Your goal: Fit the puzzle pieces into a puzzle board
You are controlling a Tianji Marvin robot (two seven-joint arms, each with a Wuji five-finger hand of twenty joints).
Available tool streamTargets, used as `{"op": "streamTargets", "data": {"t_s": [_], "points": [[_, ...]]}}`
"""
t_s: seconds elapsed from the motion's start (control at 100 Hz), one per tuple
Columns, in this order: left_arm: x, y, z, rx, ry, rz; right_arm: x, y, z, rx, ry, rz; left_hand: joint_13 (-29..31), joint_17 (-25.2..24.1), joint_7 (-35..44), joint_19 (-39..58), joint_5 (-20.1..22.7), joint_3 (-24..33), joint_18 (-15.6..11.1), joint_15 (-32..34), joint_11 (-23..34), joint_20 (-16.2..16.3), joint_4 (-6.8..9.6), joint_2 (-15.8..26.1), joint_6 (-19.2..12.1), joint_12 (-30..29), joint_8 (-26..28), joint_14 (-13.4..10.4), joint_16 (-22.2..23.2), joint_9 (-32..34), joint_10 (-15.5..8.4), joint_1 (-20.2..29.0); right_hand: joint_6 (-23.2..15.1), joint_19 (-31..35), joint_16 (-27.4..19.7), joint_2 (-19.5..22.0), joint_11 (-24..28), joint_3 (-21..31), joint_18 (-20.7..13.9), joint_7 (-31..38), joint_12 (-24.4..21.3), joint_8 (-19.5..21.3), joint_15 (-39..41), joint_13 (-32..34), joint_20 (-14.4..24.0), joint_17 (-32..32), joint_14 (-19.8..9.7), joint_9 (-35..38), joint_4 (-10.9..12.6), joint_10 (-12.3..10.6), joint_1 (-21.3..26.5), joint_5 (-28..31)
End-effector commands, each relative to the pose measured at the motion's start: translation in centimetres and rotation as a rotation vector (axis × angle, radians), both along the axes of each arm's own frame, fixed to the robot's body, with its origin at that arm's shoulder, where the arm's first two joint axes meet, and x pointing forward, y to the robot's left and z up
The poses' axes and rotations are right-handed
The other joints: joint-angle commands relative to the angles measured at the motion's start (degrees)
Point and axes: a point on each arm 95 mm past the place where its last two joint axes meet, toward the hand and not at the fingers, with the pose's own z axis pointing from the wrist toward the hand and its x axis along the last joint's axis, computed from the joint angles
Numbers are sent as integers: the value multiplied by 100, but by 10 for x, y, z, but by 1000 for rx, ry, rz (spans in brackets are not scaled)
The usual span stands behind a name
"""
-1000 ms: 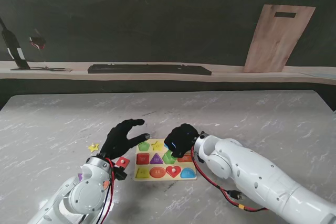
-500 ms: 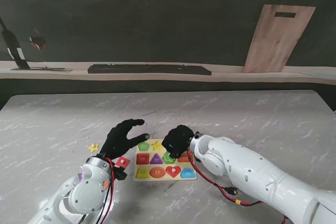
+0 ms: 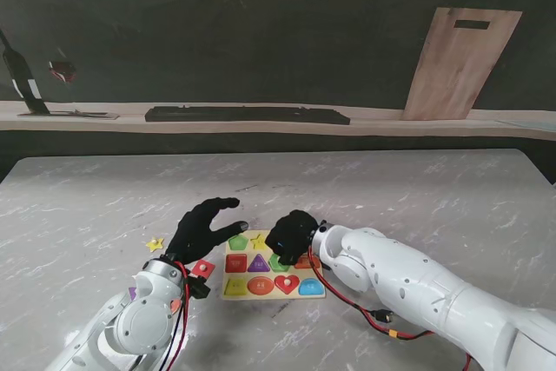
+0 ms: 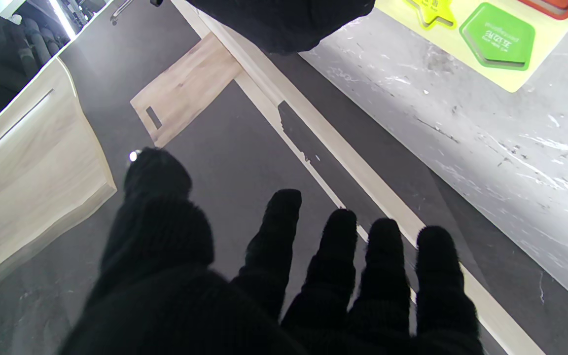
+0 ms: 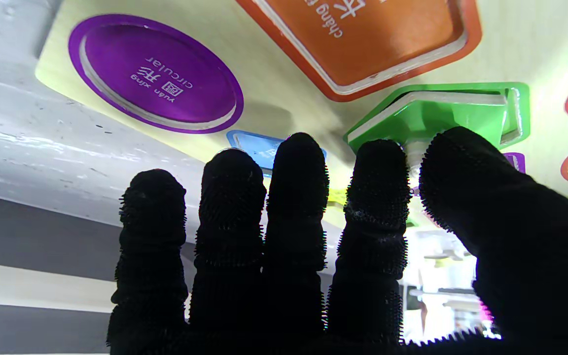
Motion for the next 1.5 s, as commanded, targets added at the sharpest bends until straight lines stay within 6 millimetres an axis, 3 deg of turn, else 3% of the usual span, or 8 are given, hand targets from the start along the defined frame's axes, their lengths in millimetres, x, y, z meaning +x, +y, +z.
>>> {"op": "streamTargets", "data": {"t_s": [0.0,1.49], "points": [[-1,-1,0,-8,3,-4,-7,2,-9,-12,16,17,196,1,-97,-59,157,-134,569,-112,-122,82,180,138,-153,-22,-21,-31,-1,87,-59,-48,-719,227,39,162,186,221,-39,-96,-24,-51,197,-15,81,-51,-184,-133,429,-101,361,13],[1,-5,-2,-12,23,-12,-5,-14,-17,34,-19,63,198,2,-113,-69,211,-136,586,-121,-137,76,180,159,-157,-30,-18,-33,-5,98,-53,-65,-1118,72,-39,317,66,49,-265,-64,-99,-34,17,-367,30,-281,-522,-482,433,-415,297,-413]]}}
